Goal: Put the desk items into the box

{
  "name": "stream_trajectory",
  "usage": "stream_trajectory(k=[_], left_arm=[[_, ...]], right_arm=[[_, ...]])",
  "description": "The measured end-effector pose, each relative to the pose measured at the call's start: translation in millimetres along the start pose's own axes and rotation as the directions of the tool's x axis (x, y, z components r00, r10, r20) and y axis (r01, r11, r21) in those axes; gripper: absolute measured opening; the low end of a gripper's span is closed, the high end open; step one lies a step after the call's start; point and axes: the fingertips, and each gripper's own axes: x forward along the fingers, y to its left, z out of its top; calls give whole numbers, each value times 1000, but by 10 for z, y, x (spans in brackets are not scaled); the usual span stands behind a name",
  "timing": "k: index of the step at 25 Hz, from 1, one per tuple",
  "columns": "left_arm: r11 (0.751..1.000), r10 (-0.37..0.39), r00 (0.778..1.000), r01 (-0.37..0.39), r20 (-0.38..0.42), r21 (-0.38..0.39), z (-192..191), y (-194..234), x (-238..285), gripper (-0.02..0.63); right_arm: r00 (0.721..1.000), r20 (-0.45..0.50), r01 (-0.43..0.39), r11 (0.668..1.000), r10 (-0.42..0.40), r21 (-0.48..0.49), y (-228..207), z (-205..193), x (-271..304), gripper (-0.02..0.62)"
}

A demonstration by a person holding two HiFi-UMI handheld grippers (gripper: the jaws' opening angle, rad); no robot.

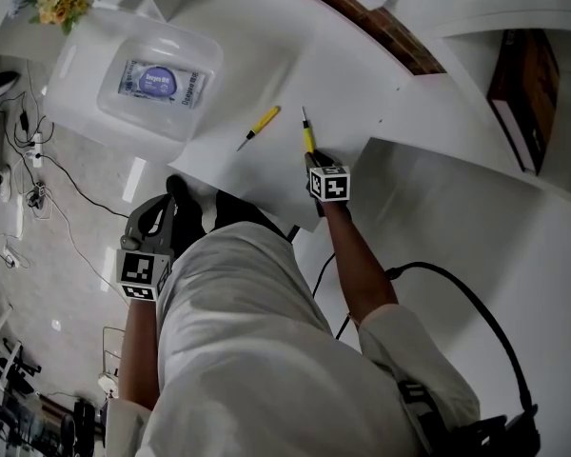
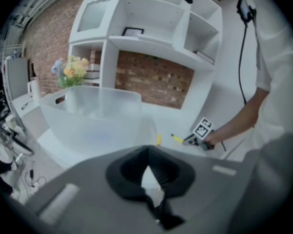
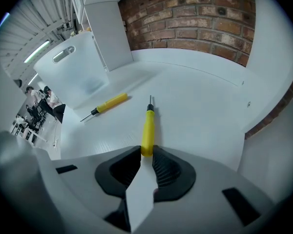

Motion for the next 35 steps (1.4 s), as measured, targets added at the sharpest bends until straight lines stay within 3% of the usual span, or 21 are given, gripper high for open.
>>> stream_trajectory(k=[8, 18, 35], left_arm=[[1000, 4, 1000, -4, 14, 14, 67, -22, -18, 3], [1000, 12, 998, -14, 59, 27, 92, 16, -130, 3], [989, -112, 990, 102, 90, 111, 320, 459, -132, 3]], right_arm=[[999, 38, 8, 1000, -7, -19, 21, 55, -116, 69], [986, 164, 22, 999, -17, -27, 159, 337, -418, 67], [959, 260, 105, 993, -116, 57, 597, 563, -994, 67]])
